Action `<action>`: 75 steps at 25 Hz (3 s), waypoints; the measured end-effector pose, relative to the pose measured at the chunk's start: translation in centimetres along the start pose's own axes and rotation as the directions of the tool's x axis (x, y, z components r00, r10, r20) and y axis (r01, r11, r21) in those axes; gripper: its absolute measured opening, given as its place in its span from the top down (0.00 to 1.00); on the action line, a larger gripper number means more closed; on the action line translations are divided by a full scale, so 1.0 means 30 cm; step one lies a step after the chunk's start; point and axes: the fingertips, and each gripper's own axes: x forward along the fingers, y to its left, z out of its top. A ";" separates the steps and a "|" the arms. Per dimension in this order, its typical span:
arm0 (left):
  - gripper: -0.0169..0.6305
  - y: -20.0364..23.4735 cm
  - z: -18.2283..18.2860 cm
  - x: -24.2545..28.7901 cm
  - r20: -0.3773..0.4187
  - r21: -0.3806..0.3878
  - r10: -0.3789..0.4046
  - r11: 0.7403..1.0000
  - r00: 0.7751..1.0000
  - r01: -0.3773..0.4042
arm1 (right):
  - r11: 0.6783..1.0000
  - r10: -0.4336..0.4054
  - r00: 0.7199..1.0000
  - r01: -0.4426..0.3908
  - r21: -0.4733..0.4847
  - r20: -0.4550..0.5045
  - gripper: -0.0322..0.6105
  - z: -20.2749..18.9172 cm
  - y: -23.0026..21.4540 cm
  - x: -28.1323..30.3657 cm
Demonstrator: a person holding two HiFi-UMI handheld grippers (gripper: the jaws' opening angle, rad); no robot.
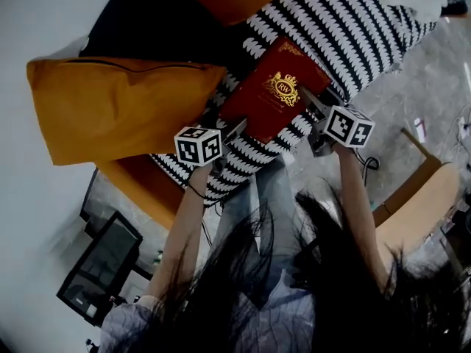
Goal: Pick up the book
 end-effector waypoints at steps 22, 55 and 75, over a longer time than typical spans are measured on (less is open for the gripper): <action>0.40 -0.338 0.005 -0.562 0.178 0.147 -0.040 0.989 0.983 0.014 | 0.990 0.044 0.984 -0.020 -0.141 0.172 0.46 0.007 0.505 -0.527; 0.40 -0.546 -0.187 -1.228 0.293 0.286 -0.126 0.957 0.948 0.039 | 0.960 0.084 0.930 0.021 -0.279 0.359 0.46 -0.249 1.082 -1.034; 0.40 -0.697 -0.320 -1.269 0.233 0.419 -0.228 0.901 0.945 0.114 | 0.970 -0.032 0.898 0.134 -0.204 0.438 0.46 -0.415 1.067 -1.307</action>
